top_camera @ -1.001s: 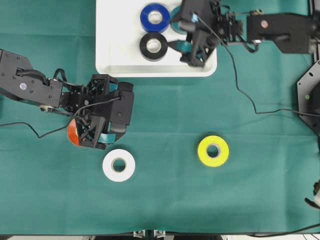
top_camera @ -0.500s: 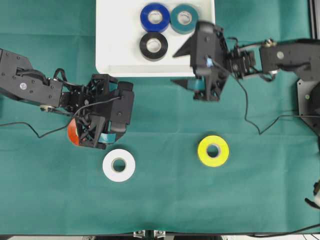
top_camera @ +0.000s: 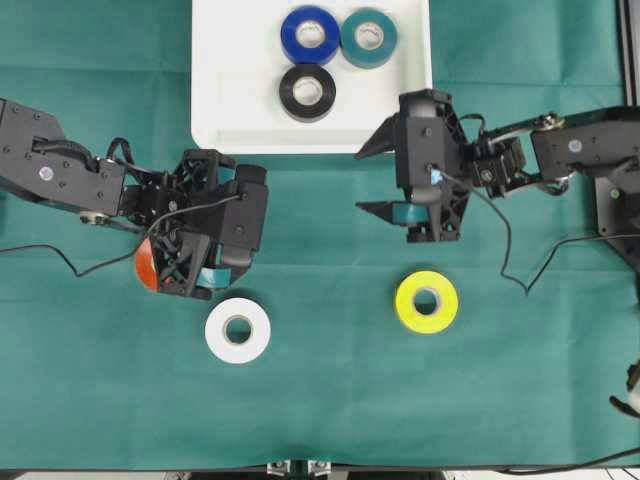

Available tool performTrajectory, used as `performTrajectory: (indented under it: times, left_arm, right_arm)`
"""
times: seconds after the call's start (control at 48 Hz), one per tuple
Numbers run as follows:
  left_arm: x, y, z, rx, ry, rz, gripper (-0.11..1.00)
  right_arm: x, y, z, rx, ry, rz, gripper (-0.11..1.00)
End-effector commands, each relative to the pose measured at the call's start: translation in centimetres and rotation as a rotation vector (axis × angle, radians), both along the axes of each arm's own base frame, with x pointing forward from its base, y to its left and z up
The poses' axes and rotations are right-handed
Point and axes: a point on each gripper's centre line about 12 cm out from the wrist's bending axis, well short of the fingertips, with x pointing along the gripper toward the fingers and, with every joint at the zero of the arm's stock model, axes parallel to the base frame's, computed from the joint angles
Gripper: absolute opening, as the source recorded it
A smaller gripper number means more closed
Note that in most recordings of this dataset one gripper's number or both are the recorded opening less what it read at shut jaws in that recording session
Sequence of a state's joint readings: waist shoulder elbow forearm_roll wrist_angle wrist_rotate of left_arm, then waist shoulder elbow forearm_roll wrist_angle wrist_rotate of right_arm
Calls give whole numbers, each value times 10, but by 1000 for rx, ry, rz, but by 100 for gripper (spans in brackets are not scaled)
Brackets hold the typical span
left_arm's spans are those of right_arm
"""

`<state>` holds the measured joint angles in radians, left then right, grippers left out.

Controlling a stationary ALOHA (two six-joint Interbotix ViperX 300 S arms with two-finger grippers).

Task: Put the tape alternately from left to right into the white case.
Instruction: 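Lower the left gripper onto the red tape roll and close on its rim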

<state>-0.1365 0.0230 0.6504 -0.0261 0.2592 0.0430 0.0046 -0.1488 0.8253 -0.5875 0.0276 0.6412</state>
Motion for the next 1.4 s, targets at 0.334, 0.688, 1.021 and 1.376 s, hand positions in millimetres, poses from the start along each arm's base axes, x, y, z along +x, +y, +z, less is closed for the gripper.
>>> performTrajectory:
  times: [0.334, 0.688, 1.021, 1.376]
  left_arm:
    - [2, -3, 8, -6, -27, -5, 65]
    - [-11, -4, 4, -40, 36, 44, 65]
    - [-38, -8, 2, -88, 86, 105, 65]
    - [-71, -4, -1, -102, 139, 137, 65]
  right_arm:
    - [-2, 15, 6, 17, -38, 49, 78]
    - [-2, 15, 6, 17, -40, 51, 78]
    - [-2, 15, 6, 17, -38, 51, 78]
    - [-2, 15, 6, 18, -38, 50, 78]
